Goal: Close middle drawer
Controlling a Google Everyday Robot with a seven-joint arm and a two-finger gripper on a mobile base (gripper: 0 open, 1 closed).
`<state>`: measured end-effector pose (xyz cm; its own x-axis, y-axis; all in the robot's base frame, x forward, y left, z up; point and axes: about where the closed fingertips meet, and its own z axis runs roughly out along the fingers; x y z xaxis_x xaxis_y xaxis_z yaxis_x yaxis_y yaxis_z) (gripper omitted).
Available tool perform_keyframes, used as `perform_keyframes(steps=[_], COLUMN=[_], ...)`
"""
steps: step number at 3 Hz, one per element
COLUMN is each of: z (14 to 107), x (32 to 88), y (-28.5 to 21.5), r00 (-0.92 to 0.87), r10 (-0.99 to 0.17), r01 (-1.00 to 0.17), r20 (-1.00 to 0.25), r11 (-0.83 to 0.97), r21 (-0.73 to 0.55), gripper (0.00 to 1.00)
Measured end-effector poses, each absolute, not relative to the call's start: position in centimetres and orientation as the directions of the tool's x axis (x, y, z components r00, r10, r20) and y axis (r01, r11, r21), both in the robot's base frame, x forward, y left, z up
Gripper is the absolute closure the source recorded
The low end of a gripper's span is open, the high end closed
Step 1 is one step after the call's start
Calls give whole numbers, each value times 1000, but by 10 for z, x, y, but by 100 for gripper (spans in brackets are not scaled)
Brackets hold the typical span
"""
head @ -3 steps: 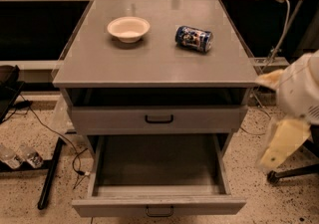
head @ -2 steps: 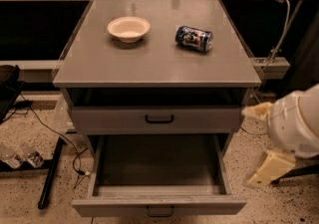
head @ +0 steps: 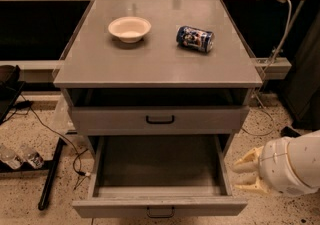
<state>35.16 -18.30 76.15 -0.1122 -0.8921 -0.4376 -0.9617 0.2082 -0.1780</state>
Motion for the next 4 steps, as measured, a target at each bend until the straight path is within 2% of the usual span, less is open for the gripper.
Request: perform_keyframes(steps=[1,2,3,4], z=[761,745,688,622], x=[352,353,355,360], y=[-183,-180,-173,-177], r00=[-111,-143,-205,-246], r10=[-892,-872,-844,-827], r01=[-961,-963,-961,-947], r20=[-438,-468,-495,-505], r11=[208,231,270,316], r21=[-180,-137,-61,-55], gripper=[89,100,100,100])
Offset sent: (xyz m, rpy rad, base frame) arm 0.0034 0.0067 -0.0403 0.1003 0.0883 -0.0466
